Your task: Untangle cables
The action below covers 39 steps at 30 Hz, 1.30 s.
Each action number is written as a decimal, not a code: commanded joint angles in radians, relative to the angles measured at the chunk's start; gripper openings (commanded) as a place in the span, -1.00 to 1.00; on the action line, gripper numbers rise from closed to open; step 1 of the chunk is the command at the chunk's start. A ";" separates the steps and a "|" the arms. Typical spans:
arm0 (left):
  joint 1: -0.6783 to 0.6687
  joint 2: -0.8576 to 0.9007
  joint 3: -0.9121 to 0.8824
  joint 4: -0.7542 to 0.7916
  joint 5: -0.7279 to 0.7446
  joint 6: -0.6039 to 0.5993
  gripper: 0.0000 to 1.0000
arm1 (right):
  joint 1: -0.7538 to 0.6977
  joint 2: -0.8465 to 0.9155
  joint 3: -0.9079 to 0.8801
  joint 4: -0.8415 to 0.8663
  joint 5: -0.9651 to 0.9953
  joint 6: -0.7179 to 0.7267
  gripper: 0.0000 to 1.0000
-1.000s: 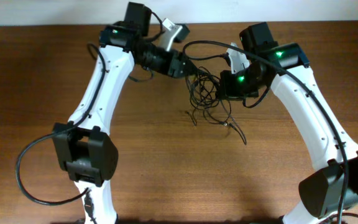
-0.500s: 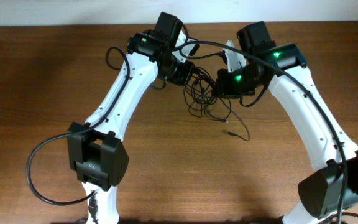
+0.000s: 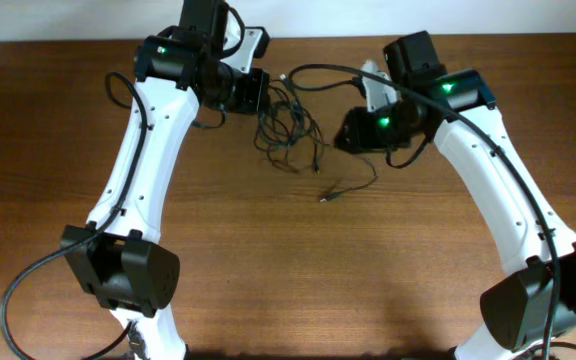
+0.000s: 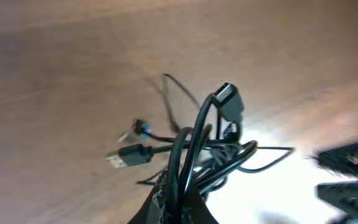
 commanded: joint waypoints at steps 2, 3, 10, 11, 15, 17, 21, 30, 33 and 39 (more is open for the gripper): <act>0.002 -0.024 0.019 -0.057 0.195 0.013 -1.00 | -0.001 -0.010 0.003 0.105 -0.177 -0.042 0.24; 0.002 -0.024 0.019 -0.060 0.233 0.013 -1.00 | -0.001 -0.010 0.003 0.116 -0.176 -0.043 0.24; 0.002 -0.024 0.019 -0.064 0.481 0.013 -1.00 | 0.000 -0.010 0.002 0.135 -0.138 -0.087 0.22; 0.002 -0.024 0.019 -0.068 0.498 0.013 -1.00 | 0.000 -0.010 0.002 0.137 -0.111 -0.087 0.17; 0.002 -0.024 0.019 -0.076 0.570 0.013 -1.00 | 0.000 -0.010 0.002 0.140 -0.011 -0.083 -0.41; 0.002 -0.024 0.019 -0.076 0.540 0.013 -1.00 | 0.000 -0.010 0.002 0.145 0.033 -0.058 -0.83; 0.002 -0.024 0.019 -0.076 0.313 0.012 -1.00 | -0.003 -0.031 0.003 0.172 0.101 0.060 -0.92; 0.002 -0.021 0.019 -0.075 -0.332 -0.045 -1.00 | -0.025 -0.264 0.003 0.165 0.232 0.233 -0.92; 0.002 -0.014 0.018 -0.076 -0.358 -0.045 -1.00 | -0.077 -0.334 0.003 0.141 0.229 0.237 -0.92; 0.004 0.006 0.018 -0.075 -0.494 -0.044 -1.00 | -0.115 -0.373 0.003 -0.076 0.162 0.068 -0.92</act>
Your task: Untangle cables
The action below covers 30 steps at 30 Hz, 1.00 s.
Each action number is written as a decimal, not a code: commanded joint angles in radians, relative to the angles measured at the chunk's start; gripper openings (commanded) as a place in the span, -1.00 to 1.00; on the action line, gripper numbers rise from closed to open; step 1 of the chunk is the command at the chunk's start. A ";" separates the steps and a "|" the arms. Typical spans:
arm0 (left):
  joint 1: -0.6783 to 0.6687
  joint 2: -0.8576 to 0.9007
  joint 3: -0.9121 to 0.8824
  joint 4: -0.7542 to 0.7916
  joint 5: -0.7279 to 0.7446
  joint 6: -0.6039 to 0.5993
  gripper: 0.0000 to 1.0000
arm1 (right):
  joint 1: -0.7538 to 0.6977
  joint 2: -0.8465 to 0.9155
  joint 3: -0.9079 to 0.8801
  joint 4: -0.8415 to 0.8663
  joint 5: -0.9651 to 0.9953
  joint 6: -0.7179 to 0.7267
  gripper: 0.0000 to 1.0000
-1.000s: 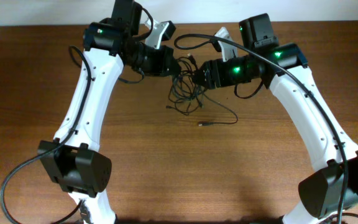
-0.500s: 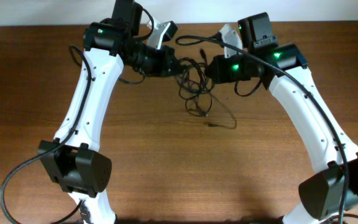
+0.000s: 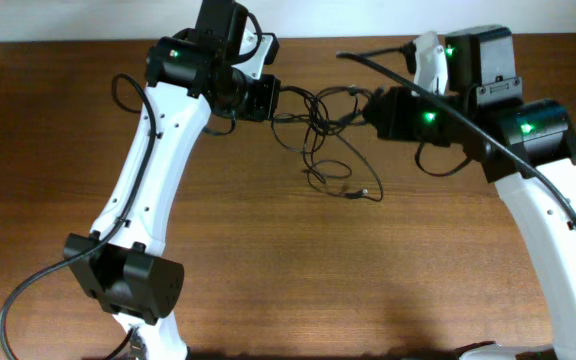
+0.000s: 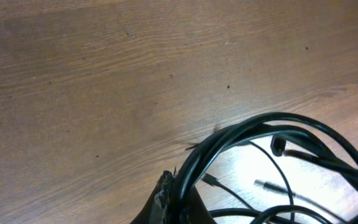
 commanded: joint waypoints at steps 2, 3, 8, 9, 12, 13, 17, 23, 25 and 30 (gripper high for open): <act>0.064 0.028 -0.007 -0.002 -0.380 0.017 -0.98 | -0.066 -0.088 0.019 -0.183 0.084 -0.209 -0.92; 0.064 0.028 -0.007 0.011 -0.368 0.017 -0.91 | -0.066 -0.084 0.019 -0.243 0.101 -0.244 -0.92; 0.064 0.028 -0.007 0.023 0.117 0.232 0.37 | -0.064 -0.055 0.019 -0.321 0.104 -0.276 -0.92; 0.064 0.028 -0.007 0.018 0.303 0.359 0.52 | -0.064 -0.055 0.019 -0.306 0.101 -0.272 -0.92; 0.063 0.028 -0.007 0.011 0.529 0.510 0.77 | -0.063 -0.054 0.019 -0.284 0.045 -0.272 -0.92; 0.061 0.028 -0.007 0.011 0.555 0.536 0.89 | -0.063 -0.054 0.019 -0.284 0.044 -0.272 -0.92; 0.020 0.031 -0.007 0.027 0.602 0.589 1.00 | -0.063 -0.054 0.019 -0.283 0.043 -0.272 -0.92; -0.135 0.122 -0.007 0.153 0.661 0.486 0.67 | -0.064 -0.054 0.019 -0.283 0.044 -0.273 -0.92; -0.148 0.133 -0.007 0.203 0.666 0.272 0.55 | -0.064 -0.054 0.019 -0.280 0.047 -0.272 -0.92; -0.200 0.133 -0.007 0.229 0.665 -0.001 0.38 | -0.064 -0.054 0.019 -0.268 0.047 -0.272 -0.92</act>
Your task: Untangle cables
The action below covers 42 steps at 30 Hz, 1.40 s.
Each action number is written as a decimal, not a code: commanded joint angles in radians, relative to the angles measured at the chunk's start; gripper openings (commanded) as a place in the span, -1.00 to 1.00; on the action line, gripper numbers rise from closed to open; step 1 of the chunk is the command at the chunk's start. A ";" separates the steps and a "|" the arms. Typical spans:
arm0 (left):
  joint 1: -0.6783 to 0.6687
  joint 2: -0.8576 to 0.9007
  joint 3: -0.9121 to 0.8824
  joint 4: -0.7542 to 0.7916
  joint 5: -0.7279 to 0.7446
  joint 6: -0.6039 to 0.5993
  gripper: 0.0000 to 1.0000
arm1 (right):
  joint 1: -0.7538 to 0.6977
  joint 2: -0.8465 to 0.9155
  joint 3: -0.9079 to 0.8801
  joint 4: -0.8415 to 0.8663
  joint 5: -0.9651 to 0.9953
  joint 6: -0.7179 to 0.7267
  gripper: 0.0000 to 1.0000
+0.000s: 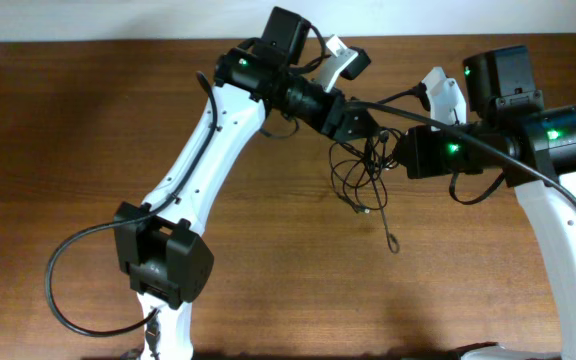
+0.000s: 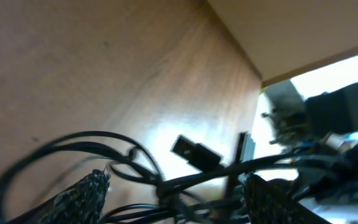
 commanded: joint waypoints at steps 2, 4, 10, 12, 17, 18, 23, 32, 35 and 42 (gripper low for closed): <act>-0.039 0.003 -0.002 -0.018 0.018 -0.190 0.26 | -0.008 -0.022 0.016 0.006 -0.010 -0.011 -0.92; -0.037 0.003 -0.002 -0.069 -0.066 -0.191 0.19 | -0.008 -0.022 0.016 0.006 -0.010 -0.011 -0.92; 0.037 -0.005 -0.002 -0.123 -0.081 -0.257 0.06 | -0.008 -0.022 0.016 0.006 -0.010 -0.011 -0.92; 0.046 -0.006 -0.002 -0.134 -0.027 -0.257 0.06 | -0.008 -0.022 0.016 0.006 -0.010 -0.011 -0.92; 0.045 -0.006 -0.002 -0.162 0.092 -0.257 0.05 | -0.008 -0.022 0.016 0.006 -0.010 -0.011 -0.92; 0.045 -0.006 -0.002 -0.163 0.093 -0.257 0.05 | -0.008 -0.022 0.016 0.006 -0.010 -0.011 -0.92; 0.003 -0.006 -0.002 -0.159 0.082 -0.257 0.05 | -0.008 -0.022 0.016 0.006 -0.011 -0.011 -0.92; -0.076 0.001 -0.002 -0.075 -0.005 -0.353 0.08 | -0.008 -0.022 0.016 0.005 -0.011 -0.011 -0.92; -0.098 0.020 -0.002 -0.053 -0.004 -0.373 0.08 | -0.008 -0.022 0.016 0.004 -0.011 -0.011 -0.92; -0.123 0.060 -0.002 -0.033 -0.002 -0.396 -0.34 | -0.008 -0.022 0.016 0.002 -0.010 -0.011 -0.92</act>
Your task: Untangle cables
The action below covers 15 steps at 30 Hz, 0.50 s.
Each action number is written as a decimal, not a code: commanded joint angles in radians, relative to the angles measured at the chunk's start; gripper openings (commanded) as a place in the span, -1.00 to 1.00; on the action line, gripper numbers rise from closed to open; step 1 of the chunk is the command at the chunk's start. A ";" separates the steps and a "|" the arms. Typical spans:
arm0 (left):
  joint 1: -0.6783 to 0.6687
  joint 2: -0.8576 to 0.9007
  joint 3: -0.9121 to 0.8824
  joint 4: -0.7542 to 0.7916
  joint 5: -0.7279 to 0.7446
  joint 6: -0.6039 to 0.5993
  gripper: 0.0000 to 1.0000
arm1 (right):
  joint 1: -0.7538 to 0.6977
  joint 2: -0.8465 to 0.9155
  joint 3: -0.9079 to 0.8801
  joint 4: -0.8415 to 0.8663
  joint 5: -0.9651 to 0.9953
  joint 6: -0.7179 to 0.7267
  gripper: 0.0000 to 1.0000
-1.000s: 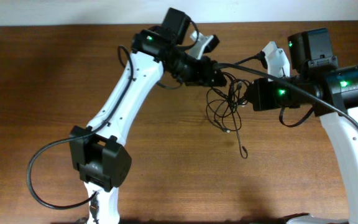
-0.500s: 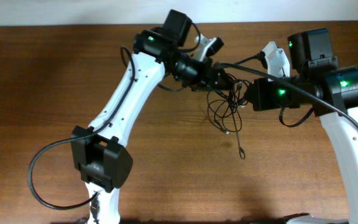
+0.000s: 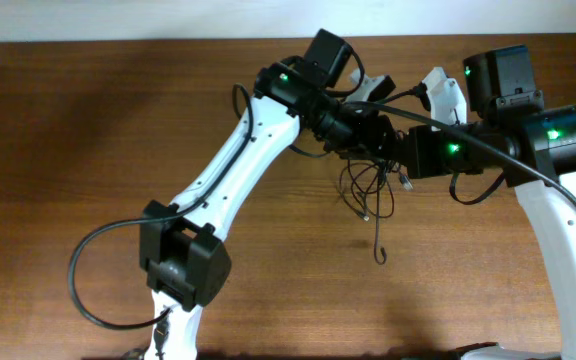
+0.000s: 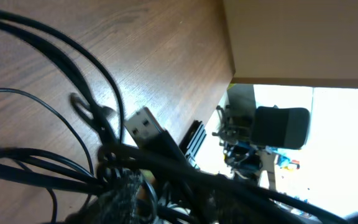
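A tangle of thin black cables (image 3: 366,182) hangs above the wooden table (image 3: 88,150), between my two grippers. One loose end (image 3: 378,256) dangles lowest. My left gripper (image 3: 376,128) reaches in from the left, right against my right gripper (image 3: 406,152), which is shut on the tangle's upper strands. In the left wrist view, thick black cables (image 4: 55,56) cross the frame and a USB plug (image 4: 144,126) sticks up. The mesh-padded left fingers (image 4: 124,194) sit at the bottom edge, pressed on a bundle of strands that fills the gap.
Both arms crowd the back right of the table, close to its far edge (image 3: 268,40). A thick black arm cable (image 3: 488,150) runs across the right arm. Past the table edge, lab equipment (image 4: 272,127) shows in the left wrist view.
My left gripper stood open with strands crossing between wide-apart fingers. It is now further right, against the right gripper, with its fingers drawn in on the bundle. The tangle hangs in about the same place.
At first the tangle lay at the back of the table, my left gripper shut on it. Then both grippers held it stretched between them. Later the left gripper was open, the tangle hanging from the right. Now the left has closed in on it again.
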 commanded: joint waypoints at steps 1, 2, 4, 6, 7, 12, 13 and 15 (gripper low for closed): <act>-0.003 0.017 -0.002 0.020 -0.007 -0.014 -0.45 | -0.007 -0.022 0.016 0.003 -0.011 -0.012 -0.92; 0.000 0.017 -0.002 0.025 -0.007 -0.014 -0.52 | -0.007 -0.022 0.016 0.003 -0.011 -0.012 -0.92; 0.013 0.017 -0.002 0.030 -0.008 -0.014 -0.71 | -0.007 -0.022 0.016 0.003 -0.010 -0.012 -0.92; 0.039 0.017 -0.002 0.033 -0.013 -0.012 -0.92 | -0.007 -0.022 0.016 0.003 -0.010 -0.012 -0.92; 0.050 0.017 -0.002 0.033 -0.021 -0.010 -1.00 | -0.007 -0.022 0.016 0.003 -0.010 -0.012 -0.92; 0.136 0.016 -0.002 0.024 -0.186 0.024 -1.00 | -0.007 -0.022 0.016 0.003 0.045 0.020 -0.92; 0.151 0.016 -0.002 0.019 -0.213 0.035 -1.00 | -0.007 -0.020 0.016 0.004 0.073 0.055 -0.92; 0.185 0.014 -0.002 0.012 -0.220 0.108 -1.00 | -0.007 -0.010 0.016 0.009 0.111 0.126 -0.92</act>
